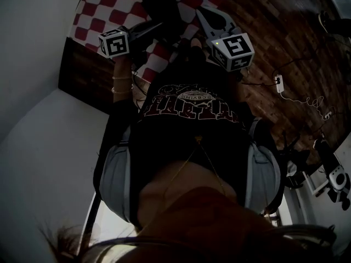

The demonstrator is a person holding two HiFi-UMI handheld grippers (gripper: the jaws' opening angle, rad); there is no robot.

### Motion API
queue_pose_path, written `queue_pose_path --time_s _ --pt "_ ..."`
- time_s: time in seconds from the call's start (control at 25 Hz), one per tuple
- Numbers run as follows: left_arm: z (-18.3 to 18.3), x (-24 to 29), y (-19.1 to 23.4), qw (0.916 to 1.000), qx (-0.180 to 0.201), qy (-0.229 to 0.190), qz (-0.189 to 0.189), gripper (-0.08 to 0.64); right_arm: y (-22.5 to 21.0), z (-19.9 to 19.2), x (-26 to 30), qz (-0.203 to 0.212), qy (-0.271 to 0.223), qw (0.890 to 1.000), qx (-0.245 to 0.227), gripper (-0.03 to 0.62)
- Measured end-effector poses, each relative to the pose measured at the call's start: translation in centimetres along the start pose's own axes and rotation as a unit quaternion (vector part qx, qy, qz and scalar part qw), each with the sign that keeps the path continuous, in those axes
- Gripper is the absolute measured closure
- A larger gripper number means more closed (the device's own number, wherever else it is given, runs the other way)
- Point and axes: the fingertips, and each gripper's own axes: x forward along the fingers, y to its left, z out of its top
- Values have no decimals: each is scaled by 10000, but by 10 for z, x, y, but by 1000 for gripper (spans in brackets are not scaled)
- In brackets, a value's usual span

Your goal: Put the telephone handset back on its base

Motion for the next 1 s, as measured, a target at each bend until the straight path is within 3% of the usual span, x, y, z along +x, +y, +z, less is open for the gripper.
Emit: queue_pose_path --time_s 0.48,0.84,1.0 --pt "-6 -1 45 9985 -122 465 269 480 -10 -8 -4 -212 153 9996 95 574" --pt "-10 1 69 9967 -283 707 285 480 -11 -10 -4 -275 218 9993 93 574" --pt "-2 4 71 9967 -169 753 267 480 -11 -13 -3 -309 262 9991 105 574"
